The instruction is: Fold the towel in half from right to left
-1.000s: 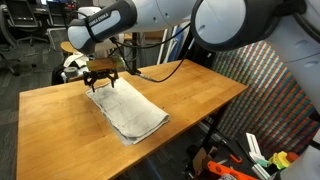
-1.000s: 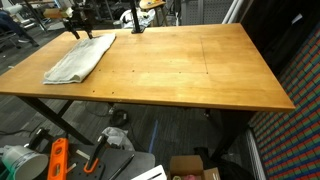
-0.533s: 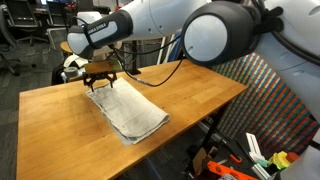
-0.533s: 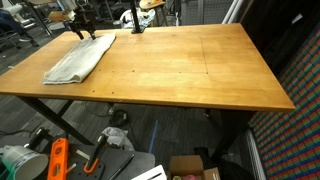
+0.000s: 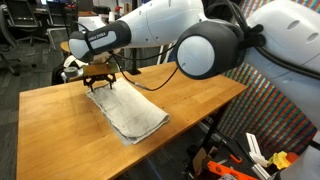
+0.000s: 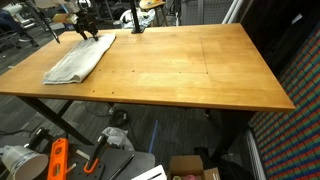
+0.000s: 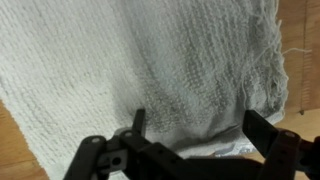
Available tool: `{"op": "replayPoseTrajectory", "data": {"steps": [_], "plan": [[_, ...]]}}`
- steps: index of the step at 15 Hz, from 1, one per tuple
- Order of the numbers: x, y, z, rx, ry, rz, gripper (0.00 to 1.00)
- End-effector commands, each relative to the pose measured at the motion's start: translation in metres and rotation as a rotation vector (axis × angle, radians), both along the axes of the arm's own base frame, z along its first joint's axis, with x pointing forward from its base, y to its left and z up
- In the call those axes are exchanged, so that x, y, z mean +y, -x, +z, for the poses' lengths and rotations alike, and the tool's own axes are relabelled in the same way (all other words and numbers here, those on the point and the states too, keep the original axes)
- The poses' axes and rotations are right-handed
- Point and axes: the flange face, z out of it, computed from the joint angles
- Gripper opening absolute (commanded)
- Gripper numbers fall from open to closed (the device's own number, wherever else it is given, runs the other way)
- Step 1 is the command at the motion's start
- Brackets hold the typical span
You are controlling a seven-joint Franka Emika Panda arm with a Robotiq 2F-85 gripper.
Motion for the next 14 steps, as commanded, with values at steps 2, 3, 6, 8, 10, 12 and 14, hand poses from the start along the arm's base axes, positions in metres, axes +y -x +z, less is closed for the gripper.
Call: {"op": "replayPoseTrajectory", "data": {"steps": [2, 3, 6, 8, 10, 12, 14], "plan": [[-0.002, -0.011, -0.005, -0.027, 0.004, -0.057, 1.0], [-0.003, -0.012, -0.003, -0.032, 0.002, -0.071, 1.0], [-0.006, -0.016, -0.001, -0.051, 0.003, -0.102, 1.0], [-0.007, -0.019, 0.001, -0.074, 0.002, -0.128, 1.0], [-0.008, -0.021, 0.002, -0.087, -0.004, -0.15, 1.0], [-0.01, -0.023, 0.002, -0.105, 0.001, -0.172, 1.0], [-0.013, -0.026, 0.006, -0.12, -0.013, -0.195, 1.0]]}}
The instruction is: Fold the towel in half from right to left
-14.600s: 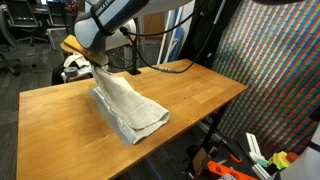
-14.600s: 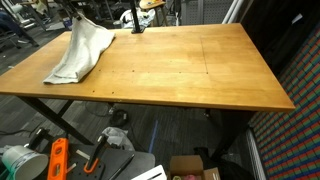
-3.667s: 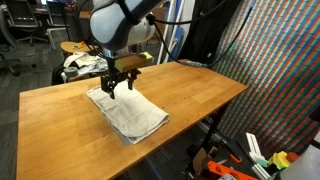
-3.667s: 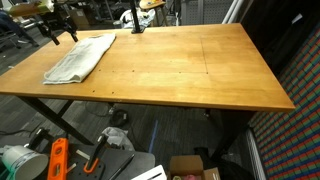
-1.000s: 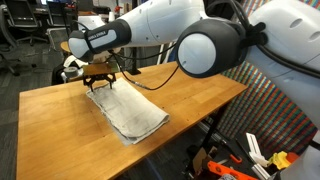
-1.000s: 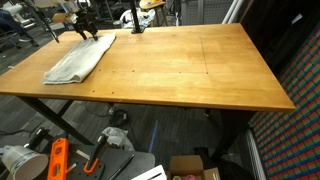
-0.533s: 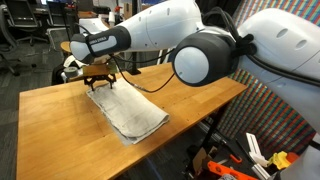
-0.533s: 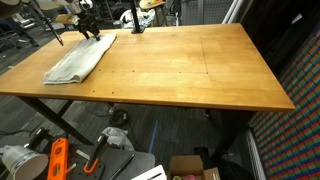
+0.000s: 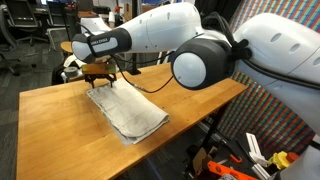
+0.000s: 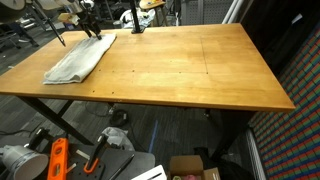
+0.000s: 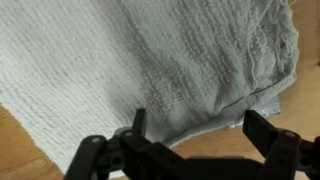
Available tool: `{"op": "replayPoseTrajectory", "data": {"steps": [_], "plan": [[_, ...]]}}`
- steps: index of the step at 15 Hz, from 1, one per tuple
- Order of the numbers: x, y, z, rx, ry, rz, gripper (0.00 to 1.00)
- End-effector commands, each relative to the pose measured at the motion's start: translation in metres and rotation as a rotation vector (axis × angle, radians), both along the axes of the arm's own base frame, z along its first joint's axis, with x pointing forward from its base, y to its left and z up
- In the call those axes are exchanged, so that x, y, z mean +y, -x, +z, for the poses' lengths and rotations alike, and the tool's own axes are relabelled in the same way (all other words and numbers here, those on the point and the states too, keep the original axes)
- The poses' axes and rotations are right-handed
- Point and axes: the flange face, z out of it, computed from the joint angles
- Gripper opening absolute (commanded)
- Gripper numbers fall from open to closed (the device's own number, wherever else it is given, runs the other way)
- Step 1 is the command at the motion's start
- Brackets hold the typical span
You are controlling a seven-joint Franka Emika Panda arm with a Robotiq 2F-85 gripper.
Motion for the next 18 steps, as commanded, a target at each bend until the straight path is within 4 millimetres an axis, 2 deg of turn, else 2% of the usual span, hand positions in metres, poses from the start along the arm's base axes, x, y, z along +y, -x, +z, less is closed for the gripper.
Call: {"op": "replayPoseTrajectory", "data": {"steps": [1, 5, 10, 14, 18], "plan": [[-0.004, -0.01, 0.011, -0.062, -0.016, -0.041, 1.0], [-0.009, -0.01, 0.021, -0.073, -0.016, -0.005, 1.0], [-0.014, -0.003, 0.033, -0.042, -0.006, 0.122, 1.0], [-0.028, 0.016, 0.039, 0.04, 0.01, 0.277, 1.0], [-0.044, 0.042, 0.036, 0.134, 0.006, 0.464, 1.0]]}}
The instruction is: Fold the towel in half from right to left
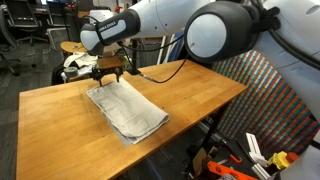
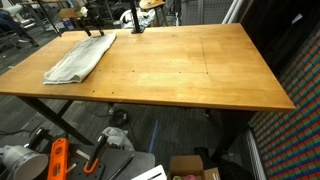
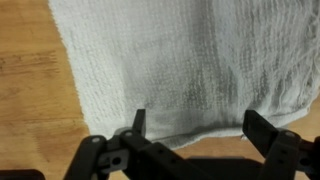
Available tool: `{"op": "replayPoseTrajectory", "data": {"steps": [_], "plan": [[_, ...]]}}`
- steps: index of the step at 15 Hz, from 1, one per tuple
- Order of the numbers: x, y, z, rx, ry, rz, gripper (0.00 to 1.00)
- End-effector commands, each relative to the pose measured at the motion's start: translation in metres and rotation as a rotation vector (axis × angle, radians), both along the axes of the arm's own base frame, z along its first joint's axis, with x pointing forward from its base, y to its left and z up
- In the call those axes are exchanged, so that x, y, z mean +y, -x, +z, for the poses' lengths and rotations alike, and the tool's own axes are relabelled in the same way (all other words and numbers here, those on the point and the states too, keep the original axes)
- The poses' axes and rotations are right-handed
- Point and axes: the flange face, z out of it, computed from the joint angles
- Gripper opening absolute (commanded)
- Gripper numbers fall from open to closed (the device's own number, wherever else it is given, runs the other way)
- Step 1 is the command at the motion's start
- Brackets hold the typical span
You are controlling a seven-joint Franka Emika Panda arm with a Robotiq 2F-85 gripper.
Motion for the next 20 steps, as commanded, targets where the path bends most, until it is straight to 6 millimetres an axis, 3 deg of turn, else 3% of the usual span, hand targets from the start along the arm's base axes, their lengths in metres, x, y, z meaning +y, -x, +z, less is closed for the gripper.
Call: {"op": "replayPoseTrajectory", "data": {"steps": [1, 11, 20], "plan": [[-0.015, 0.034, 0.009, 0.092, -0.007, 0.17, 1.0], [-0.043, 0.118, 0.005, 0.189, -0.026, 0.404, 1.0], [-0.083, 0.222, -0.007, 0.251, -0.103, 0.438, 1.0]]}}
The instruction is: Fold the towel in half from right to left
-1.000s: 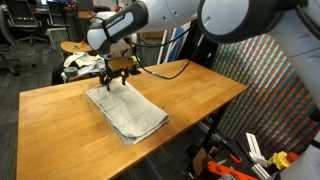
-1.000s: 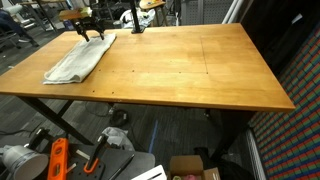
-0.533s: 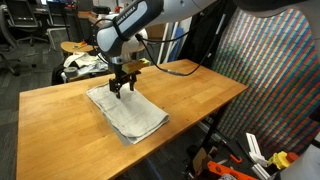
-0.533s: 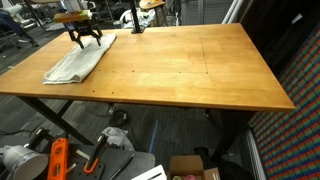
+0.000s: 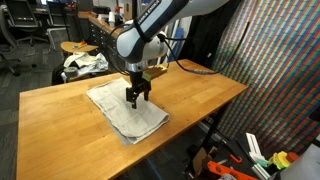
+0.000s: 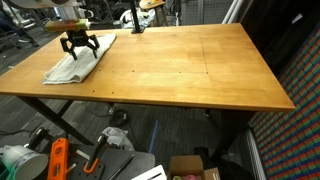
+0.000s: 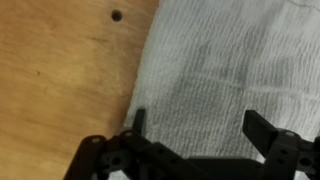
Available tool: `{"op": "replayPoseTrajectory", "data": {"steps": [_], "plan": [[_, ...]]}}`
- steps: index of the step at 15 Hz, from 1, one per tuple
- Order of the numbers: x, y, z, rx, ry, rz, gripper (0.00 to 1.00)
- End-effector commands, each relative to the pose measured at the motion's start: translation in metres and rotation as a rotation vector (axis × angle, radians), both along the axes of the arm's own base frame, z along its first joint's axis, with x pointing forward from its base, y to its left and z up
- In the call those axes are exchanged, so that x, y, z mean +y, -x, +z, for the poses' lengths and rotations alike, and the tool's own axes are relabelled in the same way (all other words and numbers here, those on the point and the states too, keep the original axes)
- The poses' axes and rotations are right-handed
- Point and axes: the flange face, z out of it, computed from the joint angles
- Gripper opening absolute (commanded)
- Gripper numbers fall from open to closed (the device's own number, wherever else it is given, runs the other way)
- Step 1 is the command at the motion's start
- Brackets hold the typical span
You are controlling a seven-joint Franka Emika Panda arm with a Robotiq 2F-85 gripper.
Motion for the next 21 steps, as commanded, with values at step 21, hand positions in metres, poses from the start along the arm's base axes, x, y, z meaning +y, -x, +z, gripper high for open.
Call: {"op": "replayPoseTrajectory", "data": {"steps": [21], "plan": [[-0.06, 0.134, -0.007, -0.114, -0.037, -0.225, 1.0]]}}
